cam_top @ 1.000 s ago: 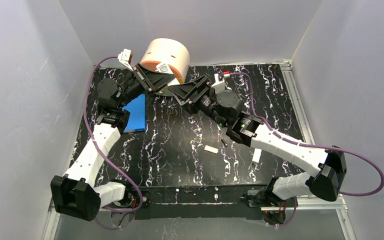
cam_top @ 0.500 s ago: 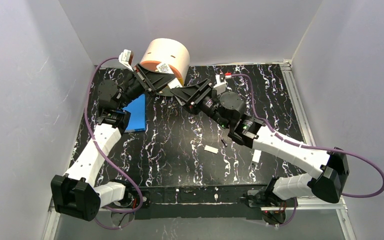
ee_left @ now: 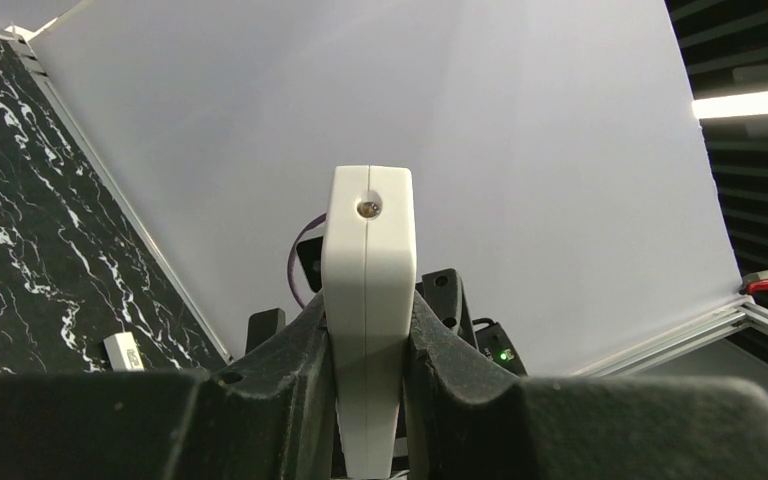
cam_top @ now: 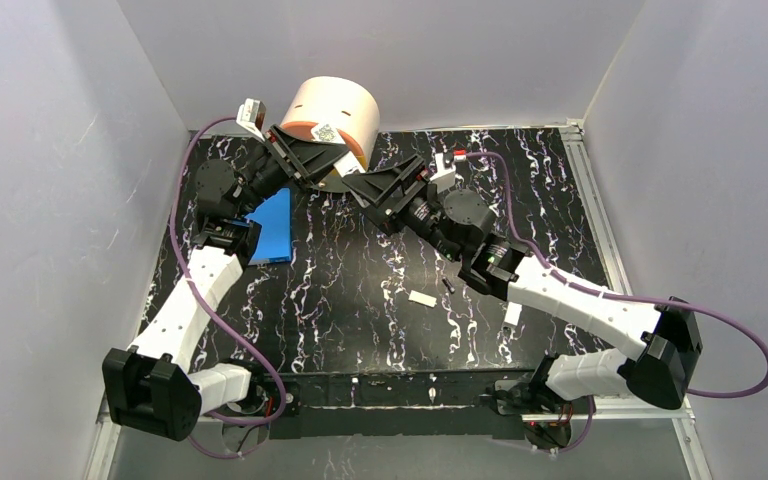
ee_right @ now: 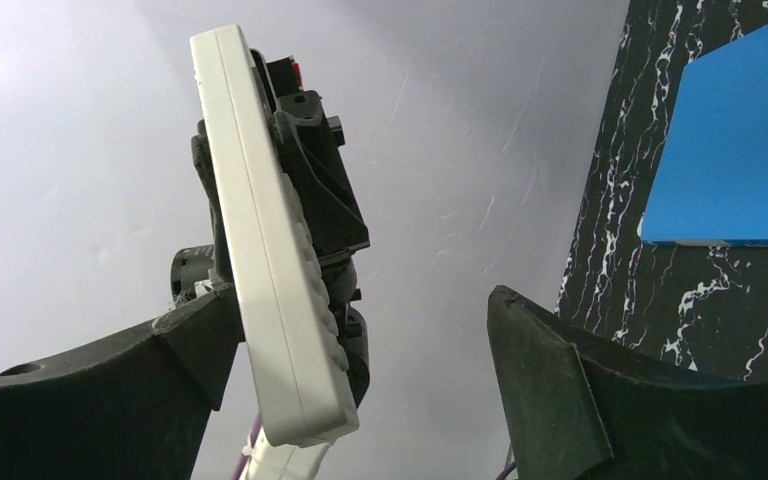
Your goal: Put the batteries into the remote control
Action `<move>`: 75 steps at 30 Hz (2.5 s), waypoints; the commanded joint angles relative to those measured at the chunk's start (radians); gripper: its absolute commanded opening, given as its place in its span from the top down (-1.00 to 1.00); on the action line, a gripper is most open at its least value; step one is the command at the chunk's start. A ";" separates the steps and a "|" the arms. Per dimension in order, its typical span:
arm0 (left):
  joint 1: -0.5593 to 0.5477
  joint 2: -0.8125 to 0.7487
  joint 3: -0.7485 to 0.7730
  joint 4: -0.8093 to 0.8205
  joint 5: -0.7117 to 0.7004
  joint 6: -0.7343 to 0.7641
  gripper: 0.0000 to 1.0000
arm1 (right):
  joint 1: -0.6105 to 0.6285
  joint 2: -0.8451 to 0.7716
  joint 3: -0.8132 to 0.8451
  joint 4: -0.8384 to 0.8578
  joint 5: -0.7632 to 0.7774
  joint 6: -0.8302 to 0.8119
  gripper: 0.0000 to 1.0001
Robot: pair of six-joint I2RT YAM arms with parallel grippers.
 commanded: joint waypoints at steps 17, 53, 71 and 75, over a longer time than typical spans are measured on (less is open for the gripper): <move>0.000 -0.004 -0.003 0.049 0.005 0.008 1.00 | -0.020 -0.090 -0.152 0.217 -0.010 -0.013 -0.47; 0.029 -0.123 0.010 -0.792 -0.098 0.681 1.00 | -0.240 0.046 0.089 -1.183 -0.017 -0.988 -0.36; 0.028 -0.036 -0.036 -0.603 0.194 0.582 1.00 | -0.244 0.323 -0.054 -0.973 0.066 -1.060 -0.13; 0.028 -0.020 -0.004 -0.597 0.209 0.559 1.00 | -0.251 0.352 -0.048 -0.919 0.068 -1.076 -0.07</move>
